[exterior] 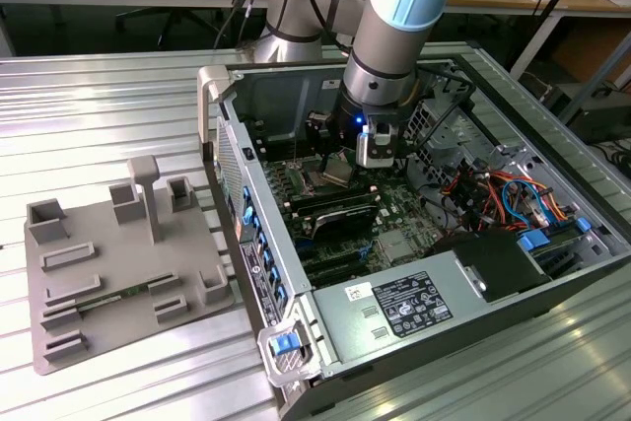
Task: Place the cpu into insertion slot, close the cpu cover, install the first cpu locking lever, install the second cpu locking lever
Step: 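Place the cpu into insertion slot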
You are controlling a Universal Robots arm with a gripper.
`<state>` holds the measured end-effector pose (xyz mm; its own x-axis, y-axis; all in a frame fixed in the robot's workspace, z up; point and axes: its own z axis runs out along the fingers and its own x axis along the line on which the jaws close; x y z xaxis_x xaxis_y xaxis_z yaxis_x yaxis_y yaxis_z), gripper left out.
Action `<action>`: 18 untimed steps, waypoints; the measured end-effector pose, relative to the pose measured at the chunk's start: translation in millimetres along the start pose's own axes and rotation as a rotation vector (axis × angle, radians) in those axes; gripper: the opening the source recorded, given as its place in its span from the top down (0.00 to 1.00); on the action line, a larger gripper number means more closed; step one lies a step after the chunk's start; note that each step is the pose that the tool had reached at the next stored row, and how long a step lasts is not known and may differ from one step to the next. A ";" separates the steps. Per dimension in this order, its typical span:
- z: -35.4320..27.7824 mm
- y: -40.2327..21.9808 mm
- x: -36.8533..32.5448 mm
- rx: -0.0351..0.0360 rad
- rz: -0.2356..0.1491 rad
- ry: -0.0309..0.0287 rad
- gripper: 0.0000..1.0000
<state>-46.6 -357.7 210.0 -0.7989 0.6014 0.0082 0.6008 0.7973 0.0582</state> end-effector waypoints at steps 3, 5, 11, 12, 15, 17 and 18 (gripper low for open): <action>0.1 0.0 0.0 0.0000 0.002 -0.0002 0.45; 0.1 0.0 0.0 0.0000 0.004 -0.0002 0.45; -0.2 0.1 0.0 -0.0002 0.005 -0.0003 0.45; -0.8 0.2 0.0 -0.0008 0.005 -0.0004 0.45; -10.2 0.6 0.1 0.0001 0.005 -0.0004 0.45; -15.0 0.9 0.1 0.0000 0.005 -0.0004 0.45; -16.1 1.0 0.2 0.0000 0.005 -0.0005 0.45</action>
<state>-46.6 -357.6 226.2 -0.7957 0.6056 0.0080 0.6050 0.7941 0.0581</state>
